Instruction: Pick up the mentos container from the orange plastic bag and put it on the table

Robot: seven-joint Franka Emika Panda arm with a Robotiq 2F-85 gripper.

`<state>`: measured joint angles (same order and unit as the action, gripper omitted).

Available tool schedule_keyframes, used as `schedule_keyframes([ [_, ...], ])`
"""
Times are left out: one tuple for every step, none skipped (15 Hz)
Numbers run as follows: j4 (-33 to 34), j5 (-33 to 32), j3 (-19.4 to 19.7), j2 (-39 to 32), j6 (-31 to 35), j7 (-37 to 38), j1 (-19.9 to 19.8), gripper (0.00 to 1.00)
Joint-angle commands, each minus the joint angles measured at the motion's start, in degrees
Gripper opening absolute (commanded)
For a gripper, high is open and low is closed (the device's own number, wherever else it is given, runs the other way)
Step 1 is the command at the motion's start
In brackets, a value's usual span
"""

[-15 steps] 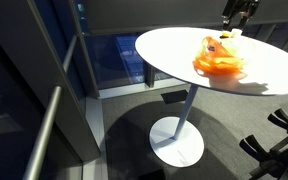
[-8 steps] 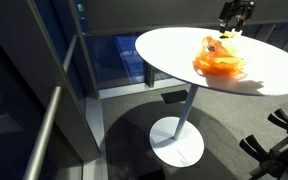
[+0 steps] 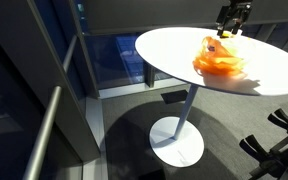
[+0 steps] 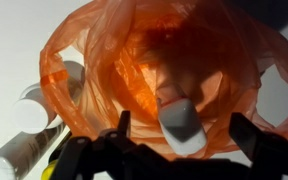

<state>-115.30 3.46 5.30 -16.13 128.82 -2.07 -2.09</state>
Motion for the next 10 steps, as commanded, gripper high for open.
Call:
schedule_keyframes([
  [0.41,-1.72,-1.06,-1.71,2.91,-0.74,-0.54,1.00],
  [0.65,-2.04,-1.13,-2.31,3.43,-0.73,-0.57,1.00],
  [0.83,-2.50,-1.13,-2.88,4.15,-0.55,-0.55,1.00],
  [0.94,-2.58,-1.23,-3.37,4.59,-0.70,-0.62,1.00],
  [1.10,-2.81,-1.26,-3.93,5.11,-0.77,-0.66,1.00],
  [1.28,-2.88,-1.28,-4.41,5.36,-0.76,-0.70,1.00],
  [1.42,-2.74,-1.38,-4.83,5.36,-0.95,-0.79,1.00],
  [1.49,-2.73,-1.41,-5.13,5.32,-1.03,-0.80,1.00],
  [1.61,-2.89,-1.38,-5.39,5.10,-0.99,-0.75,0.96],
  [1.72,-2.91,-1.40,-5.64,5.05,-1.04,-0.74,0.88],
])
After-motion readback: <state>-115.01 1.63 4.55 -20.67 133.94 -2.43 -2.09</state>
